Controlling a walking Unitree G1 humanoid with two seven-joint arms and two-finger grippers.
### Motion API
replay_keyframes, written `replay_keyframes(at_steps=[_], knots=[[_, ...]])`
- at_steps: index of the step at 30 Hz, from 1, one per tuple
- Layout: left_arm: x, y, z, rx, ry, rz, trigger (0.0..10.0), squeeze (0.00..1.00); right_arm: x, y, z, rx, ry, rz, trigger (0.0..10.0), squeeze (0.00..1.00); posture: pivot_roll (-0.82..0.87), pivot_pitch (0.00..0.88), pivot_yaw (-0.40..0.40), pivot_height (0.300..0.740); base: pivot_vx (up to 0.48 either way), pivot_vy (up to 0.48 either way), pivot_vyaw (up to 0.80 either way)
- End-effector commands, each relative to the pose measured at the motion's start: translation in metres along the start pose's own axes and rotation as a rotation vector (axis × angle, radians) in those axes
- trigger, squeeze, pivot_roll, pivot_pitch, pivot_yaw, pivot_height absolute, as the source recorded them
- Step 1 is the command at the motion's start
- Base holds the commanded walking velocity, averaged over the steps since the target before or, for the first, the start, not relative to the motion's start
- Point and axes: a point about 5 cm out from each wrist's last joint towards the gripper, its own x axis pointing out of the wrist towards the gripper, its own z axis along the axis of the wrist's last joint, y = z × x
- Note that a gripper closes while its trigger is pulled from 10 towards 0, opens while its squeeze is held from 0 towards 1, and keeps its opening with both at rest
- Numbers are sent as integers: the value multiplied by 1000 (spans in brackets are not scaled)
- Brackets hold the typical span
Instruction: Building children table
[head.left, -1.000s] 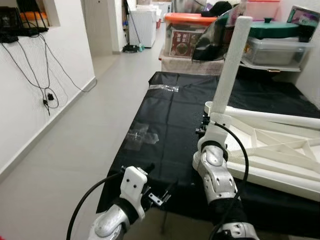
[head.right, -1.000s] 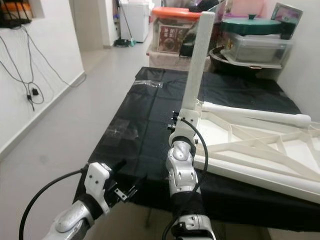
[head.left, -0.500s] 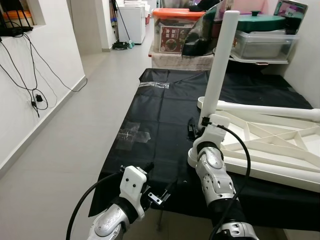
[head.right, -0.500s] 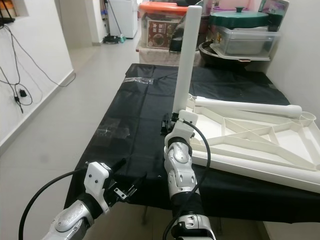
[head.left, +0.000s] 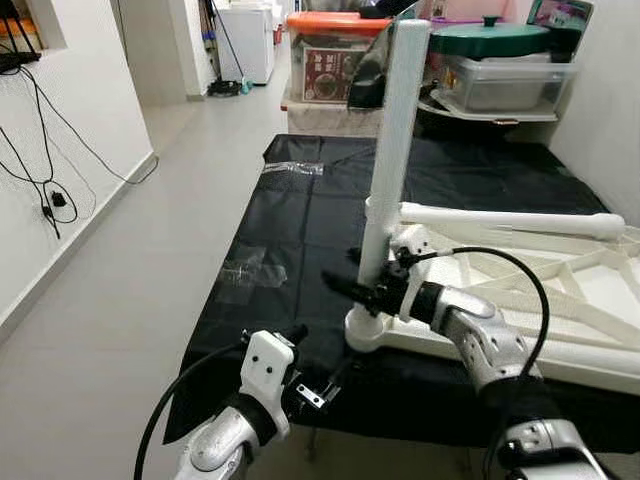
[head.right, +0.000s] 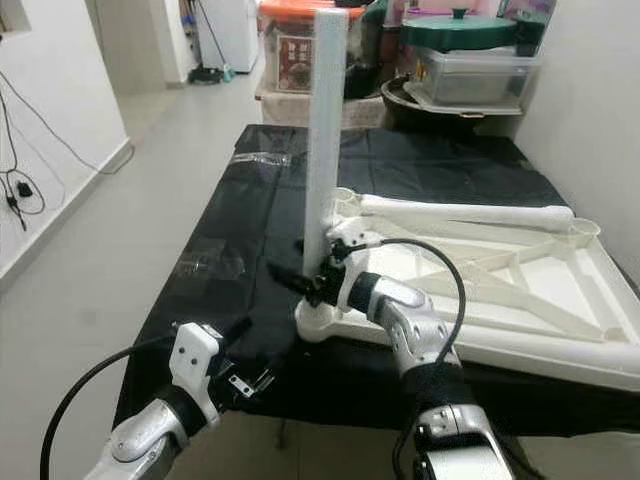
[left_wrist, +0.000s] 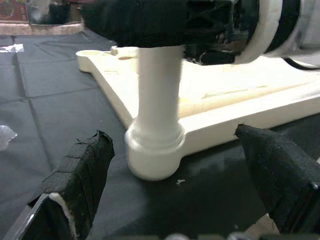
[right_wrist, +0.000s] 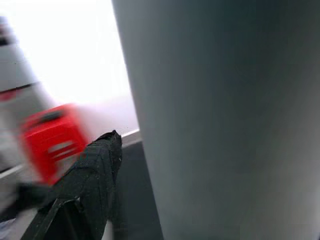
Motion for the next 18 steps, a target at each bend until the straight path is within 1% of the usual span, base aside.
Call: replay_keyframes(at_steps=[1, 3, 4, 5, 6, 7, 10, 11, 12, 13, 14, 16, 17, 18], knots=[[-1, 0, -1, 0, 5, 4, 10000, 0, 13, 9, -2, -4, 30, 109, 10000, 0, 78, 1, -28, 740, 0, 0, 0], [-1, 0, -1, 0, 5, 5, 10000, 0, 18, 10, -1, -18, 52, 165, 10000, 0, 83, 3, -30, 740, 0, 0, 0], [-1, 0, -1, 0, 5, 5, 10000, 0, 18, 10, -1, -18, 52, 165, 10000, 0, 83, 3, -30, 740, 0, 0, 0], [-1, -1, -1, 0, 5, 6, 10000, 0, 21, 11, -2, -27, 68, 194, 3490, 0, 86, 5, -33, 740, 0, 0, 0], [-2, -1, -1, -1, 5, 6, 10000, 0, 23, 11, -2, -35, 78, 204, 0, 0, 87, 7, -33, 740, 0, 0, 0], [-2, -1, -1, -1, 5, 7, 10000, 0, 25, 12, -2, -35, 81, 206, 0, 0, 87, 7, -33, 740, 0, 0, 0], [-2, -1, -1, -2, 5, 8, 10000, 0, 27, 9, -1, -48, 46, 140, 0, 0, 86, 7, -34, 740, 0, 0, 0], [-2, -1, -1, -2, 5, 8, 10000, 0, 27, 9, -1, -48, 46, 140, 0, 0, 86, 7, -34, 740, 0, 0, 0], [-2, -1, -1, -3, 6, 9, 10000, 0, 27, 7, -2, -57, 22, 92, 0, 0, 86, 7, -34, 740, 0, 0, 0], [-2, -1, -1, -4, 5, 9, 10000, 0, 27, 4, -3, -49, 9, 19, 0, 0, 82, 6, -33, 740, 0, 0, 0], [-2, -1, -1, -5, 5, 8, 10000, 0, 27, 1, -4, -42, 1, -25, 0, 0, 82, 6, -33, 740, 0, 0, 0], [-2, -1, -1, -5, 5, 8, 10000, 0, 28, -2, -5, -34, -4, -65, 0, 0, 82, 6, -33, 740, 0, 0, 0], [-2, -2, -1, -6, 5, 7, 10000, 0, 27, -10, -5, -29, -17, -204, 0, 0, 80, 3, -33, 740, 0, 0, 0], [-2, -2, -1, -6, 5, 6, 10000, 0, 26, -16, -6, -24, -27, -309, 0, 0, 80, 3, -33, 740, 0, 0, 0]])
